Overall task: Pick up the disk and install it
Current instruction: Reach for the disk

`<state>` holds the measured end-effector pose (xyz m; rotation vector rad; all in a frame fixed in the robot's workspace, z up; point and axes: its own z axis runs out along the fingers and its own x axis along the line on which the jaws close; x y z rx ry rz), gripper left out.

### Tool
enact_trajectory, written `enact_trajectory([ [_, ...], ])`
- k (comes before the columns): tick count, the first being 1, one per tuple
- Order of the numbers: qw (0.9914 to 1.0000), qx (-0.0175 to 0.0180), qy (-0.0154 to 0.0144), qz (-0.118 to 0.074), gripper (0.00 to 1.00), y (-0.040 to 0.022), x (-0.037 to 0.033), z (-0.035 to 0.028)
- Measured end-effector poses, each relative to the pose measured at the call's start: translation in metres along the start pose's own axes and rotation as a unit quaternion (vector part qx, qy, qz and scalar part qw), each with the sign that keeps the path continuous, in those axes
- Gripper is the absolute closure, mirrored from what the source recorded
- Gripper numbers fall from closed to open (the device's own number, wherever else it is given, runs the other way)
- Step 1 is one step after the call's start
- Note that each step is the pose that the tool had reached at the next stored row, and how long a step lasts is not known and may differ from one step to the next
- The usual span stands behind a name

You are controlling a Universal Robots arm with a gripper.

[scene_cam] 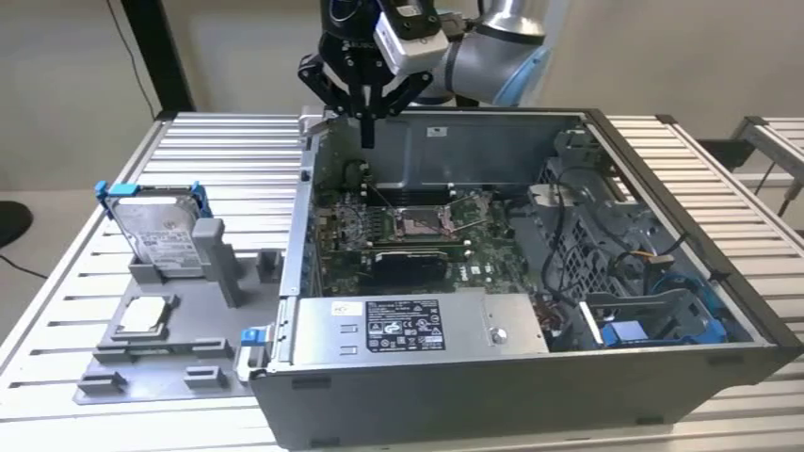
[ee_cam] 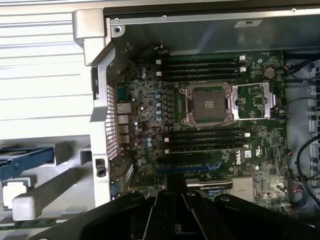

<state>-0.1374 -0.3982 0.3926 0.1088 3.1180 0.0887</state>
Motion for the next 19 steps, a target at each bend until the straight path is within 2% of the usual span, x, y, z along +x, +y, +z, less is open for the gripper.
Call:
enact_trajectory([
  [15,1.00000,0.0000,0.0001,-0.001,1.00,-0.0023,0.0343,-0.0008],
  [19,1.00000,0.0000,0.0001,-0.002,1.00,-0.0032,0.0470,-0.0011],
])
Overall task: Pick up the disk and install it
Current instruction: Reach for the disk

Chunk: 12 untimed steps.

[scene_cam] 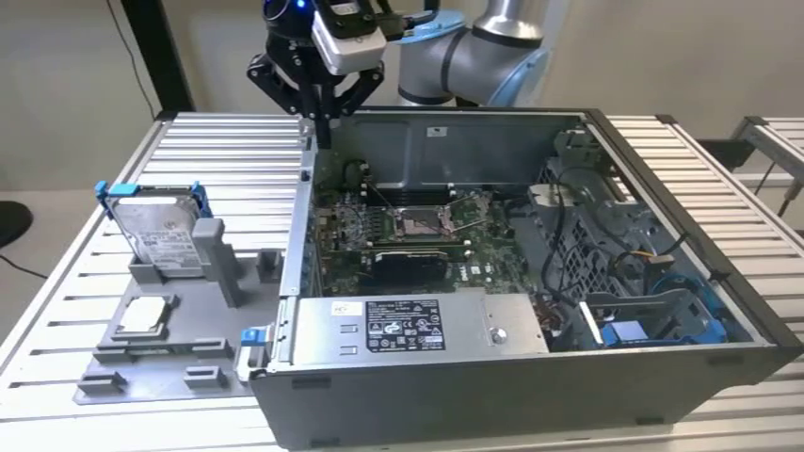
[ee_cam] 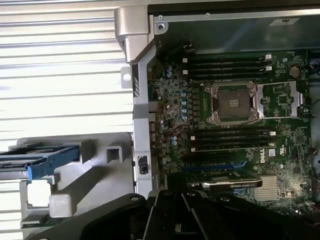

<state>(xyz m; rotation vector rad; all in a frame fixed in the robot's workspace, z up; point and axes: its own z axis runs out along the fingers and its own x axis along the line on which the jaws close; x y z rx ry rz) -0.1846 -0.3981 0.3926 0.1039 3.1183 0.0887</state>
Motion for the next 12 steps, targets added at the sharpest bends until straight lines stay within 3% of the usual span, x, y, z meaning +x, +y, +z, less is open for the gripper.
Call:
enact_trajectory([
  [12,1.00000,0.0000,0.0000,0.000,1.00,-0.0011,0.0381,-0.0002],
])
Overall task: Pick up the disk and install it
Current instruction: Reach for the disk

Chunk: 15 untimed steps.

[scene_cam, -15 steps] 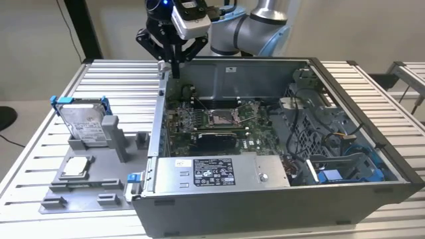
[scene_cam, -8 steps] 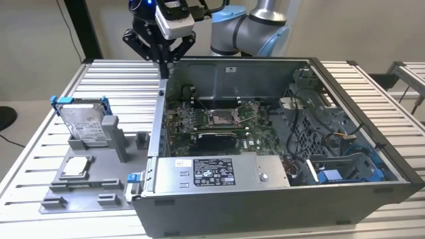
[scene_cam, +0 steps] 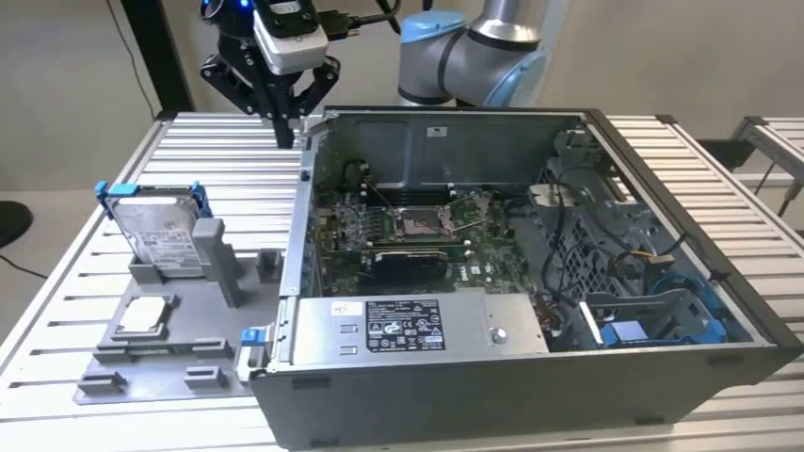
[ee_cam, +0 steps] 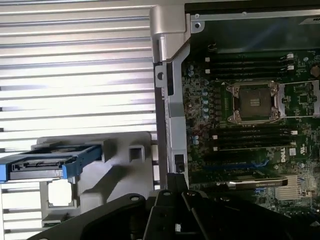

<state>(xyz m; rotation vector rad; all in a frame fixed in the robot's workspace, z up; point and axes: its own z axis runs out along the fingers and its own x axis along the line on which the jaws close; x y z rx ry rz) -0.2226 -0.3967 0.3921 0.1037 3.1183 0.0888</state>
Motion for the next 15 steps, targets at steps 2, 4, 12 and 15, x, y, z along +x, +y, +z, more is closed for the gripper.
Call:
enact_trajectory([
  [2,1.00000,0.0000,0.0000,0.000,1.00,0.0000,0.0055,0.0000],
  [4,1.00000,0.0000,0.0000,0.000,1.00,-0.0004,0.0120,-0.0001],
  [12,1.00000,0.0000,0.0000,0.000,1.00,-0.0010,0.0376,-0.0005],
  [15,1.00000,0.0000,0.0000,0.000,1.00,-0.0015,0.0473,-0.0008],
])
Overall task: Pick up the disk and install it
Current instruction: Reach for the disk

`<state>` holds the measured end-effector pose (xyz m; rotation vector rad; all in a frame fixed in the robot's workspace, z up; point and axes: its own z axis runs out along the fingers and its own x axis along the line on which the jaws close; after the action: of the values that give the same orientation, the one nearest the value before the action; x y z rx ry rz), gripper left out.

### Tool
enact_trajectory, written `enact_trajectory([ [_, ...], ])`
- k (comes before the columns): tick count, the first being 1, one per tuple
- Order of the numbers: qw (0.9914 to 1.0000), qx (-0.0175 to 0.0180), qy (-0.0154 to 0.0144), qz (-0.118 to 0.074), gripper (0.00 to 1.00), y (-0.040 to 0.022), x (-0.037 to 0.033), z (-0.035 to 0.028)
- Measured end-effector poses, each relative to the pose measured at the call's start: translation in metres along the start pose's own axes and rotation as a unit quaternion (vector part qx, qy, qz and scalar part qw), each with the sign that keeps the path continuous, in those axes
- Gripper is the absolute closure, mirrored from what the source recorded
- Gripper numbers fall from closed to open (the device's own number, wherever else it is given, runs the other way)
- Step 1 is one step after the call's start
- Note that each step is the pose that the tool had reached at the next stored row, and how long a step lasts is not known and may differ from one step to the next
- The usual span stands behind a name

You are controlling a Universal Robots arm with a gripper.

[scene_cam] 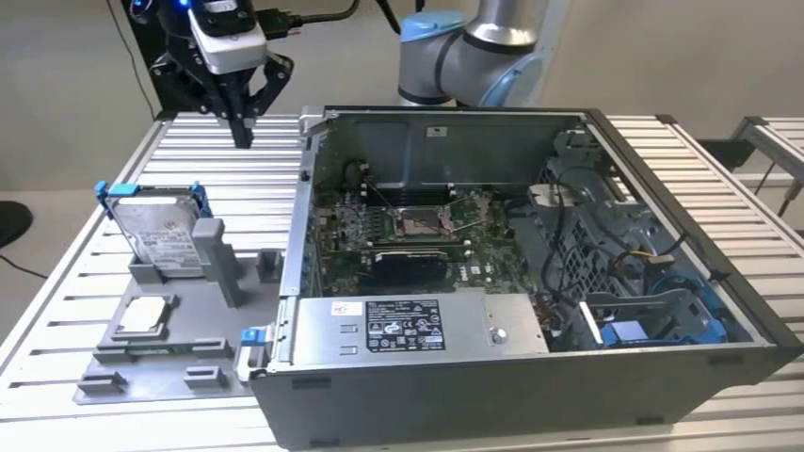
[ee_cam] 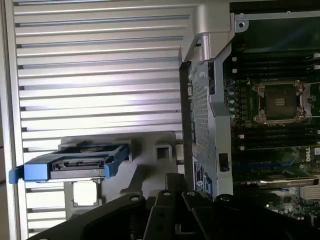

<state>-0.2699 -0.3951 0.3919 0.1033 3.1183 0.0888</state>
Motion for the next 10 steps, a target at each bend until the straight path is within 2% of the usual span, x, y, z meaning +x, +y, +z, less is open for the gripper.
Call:
enact_trajectory([
  [10,1.00000,0.0000,0.0001,0.000,1.00,-0.0008,0.0334,-0.0002],
])
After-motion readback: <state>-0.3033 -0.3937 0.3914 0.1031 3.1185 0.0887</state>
